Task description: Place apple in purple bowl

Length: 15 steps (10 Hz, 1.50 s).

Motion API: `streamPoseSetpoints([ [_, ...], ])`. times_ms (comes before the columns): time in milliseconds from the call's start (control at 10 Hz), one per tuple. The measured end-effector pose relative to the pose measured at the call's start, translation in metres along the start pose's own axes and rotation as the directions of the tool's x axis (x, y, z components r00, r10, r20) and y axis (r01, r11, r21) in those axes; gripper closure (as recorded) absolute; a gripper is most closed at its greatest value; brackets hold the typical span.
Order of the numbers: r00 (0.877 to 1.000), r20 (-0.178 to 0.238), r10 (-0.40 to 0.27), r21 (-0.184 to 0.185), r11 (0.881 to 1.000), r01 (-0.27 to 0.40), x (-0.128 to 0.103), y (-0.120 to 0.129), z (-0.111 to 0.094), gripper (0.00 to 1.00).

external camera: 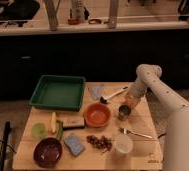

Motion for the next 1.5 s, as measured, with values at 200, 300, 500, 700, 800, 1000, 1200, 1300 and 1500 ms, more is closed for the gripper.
streamPoseSetpoints([
  [200, 1.000, 0.009, -0.007, 0.006, 1.000, 0.007, -0.003, 0.001, -0.003, 0.87],
  [300, 1.000, 0.009, -0.019, 0.020, 1.000, 0.019, -0.006, 0.002, -0.010, 0.98],
  [500, 0.999, 0.008, -0.051, 0.043, 0.998, 0.051, -0.017, 0.003, -0.029, 1.00],
  [700, 0.996, -0.006, -0.092, 0.055, 0.994, 0.092, -0.032, 0.000, -0.044, 1.00],
  [800, 0.993, -0.014, -0.113, 0.058, 0.992, 0.114, -0.039, -0.003, -0.050, 1.00],
  [1000, 0.989, -0.030, -0.142, 0.055, 0.988, 0.143, -0.054, -0.009, -0.058, 1.00],
  [1200, 0.985, -0.047, -0.165, 0.055, 0.984, 0.168, -0.073, -0.025, -0.064, 1.00],
  [1300, 0.984, -0.061, -0.168, 0.058, 0.984, 0.171, -0.078, -0.032, -0.069, 1.00],
  [1500, 0.982, -0.065, -0.180, 0.057, 0.981, 0.183, -0.096, -0.046, -0.069, 1.00],
])
